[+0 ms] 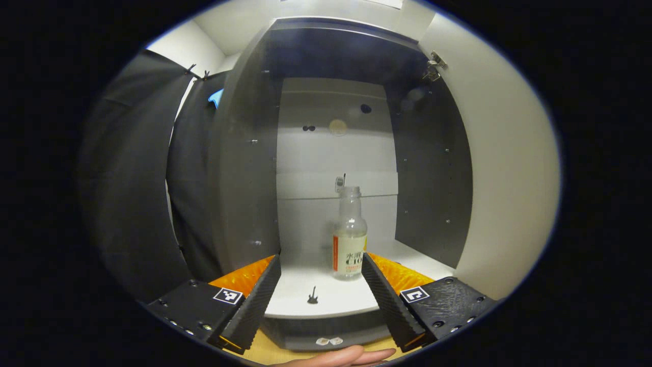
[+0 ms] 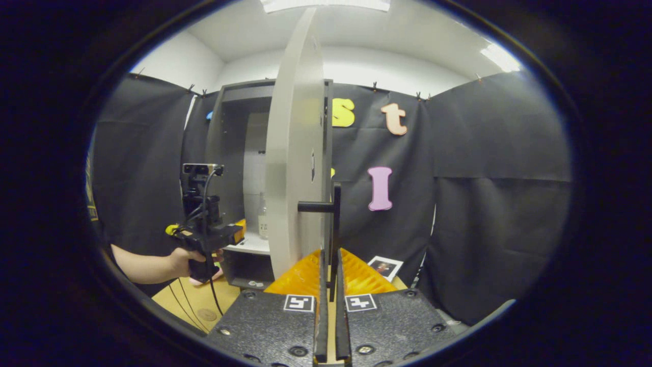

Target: Open the cabinet door with the right hand, grasp the bottle in the cabinet with the left hand and place it on the coaster, then close the cabinet door with the right hand.

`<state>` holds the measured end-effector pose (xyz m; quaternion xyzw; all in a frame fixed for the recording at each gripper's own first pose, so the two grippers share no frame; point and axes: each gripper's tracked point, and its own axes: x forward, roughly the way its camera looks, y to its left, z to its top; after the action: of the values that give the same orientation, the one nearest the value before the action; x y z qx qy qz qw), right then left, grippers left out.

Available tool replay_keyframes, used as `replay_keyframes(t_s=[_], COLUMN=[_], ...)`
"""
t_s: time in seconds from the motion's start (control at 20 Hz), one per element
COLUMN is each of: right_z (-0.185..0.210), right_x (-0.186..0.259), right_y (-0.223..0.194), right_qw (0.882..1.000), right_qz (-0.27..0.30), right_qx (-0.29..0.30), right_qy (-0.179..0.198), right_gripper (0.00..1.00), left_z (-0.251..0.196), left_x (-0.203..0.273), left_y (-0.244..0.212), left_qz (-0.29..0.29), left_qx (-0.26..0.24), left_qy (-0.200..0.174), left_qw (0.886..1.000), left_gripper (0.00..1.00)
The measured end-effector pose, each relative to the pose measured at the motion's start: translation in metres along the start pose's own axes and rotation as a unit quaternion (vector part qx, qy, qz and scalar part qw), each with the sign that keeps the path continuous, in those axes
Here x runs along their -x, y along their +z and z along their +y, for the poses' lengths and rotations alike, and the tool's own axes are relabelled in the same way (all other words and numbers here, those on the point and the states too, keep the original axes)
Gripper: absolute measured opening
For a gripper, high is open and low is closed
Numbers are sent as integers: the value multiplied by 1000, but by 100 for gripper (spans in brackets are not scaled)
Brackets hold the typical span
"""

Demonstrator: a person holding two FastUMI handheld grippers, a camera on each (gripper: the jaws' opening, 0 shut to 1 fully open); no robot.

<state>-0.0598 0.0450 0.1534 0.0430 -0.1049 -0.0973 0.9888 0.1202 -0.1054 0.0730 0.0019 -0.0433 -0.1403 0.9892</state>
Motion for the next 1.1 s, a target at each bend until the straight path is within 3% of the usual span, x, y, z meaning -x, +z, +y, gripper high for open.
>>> replay_keyframes(t_s=[0.2,0.3,0.35,0.4,0.5,0.65,0.75,0.9,0.95,1.0,1.05,1.1], right_z=[-26,-51,-60,-71,-87,-91,-98,-95,-94,-97,-100,-98], right_x=[3,11,15,17,18,10,13,12,10,11,11,10], right_y=[13,22,27,34,49,65,61,63,63,63,64,62], right_qw=[999,997,996,993,990,989,990,990,990,990,990,991], right_qz=[-29,-46,-58,-72,-97,-115,-113,-116,-114,-115,-115,-110], right_qx=[4,-12,-28,-42,-61,-71,-60,-63,-57,-52,-46,-41], right_qy=[-32,-58,-67,-80,-86,-60,-64,-58,-54,-59,-66,-66], right_gripper=[10,28,45,50,60,100,95,98,93,98,94,99], left_z=[-11,-18,-18,-19,-25,-37,-39,-40,-41,-36,-26,-19], left_x=[-38,-56,-61,-67,-79,-91,-100,-119,-125,-131,-136,-141], left_y=[6,4,1,-3,-16,-23,-22,-12,-7,0,8,14], left_qz=[-14,-20,-18,-15,8,19,16,0,-8,-19,-38,-54], left_qx=[49,87,99,103,82,28,10,12,16,14,4,-6], left_qy=[17,25,27,33,36,39,38,45,50,66,90,118], left_qw=[999,996,995,994,996,999,999,999,999,998,995,992], left_gripper=[96,96,96,95,95,95,95,95,95,95,95,85])
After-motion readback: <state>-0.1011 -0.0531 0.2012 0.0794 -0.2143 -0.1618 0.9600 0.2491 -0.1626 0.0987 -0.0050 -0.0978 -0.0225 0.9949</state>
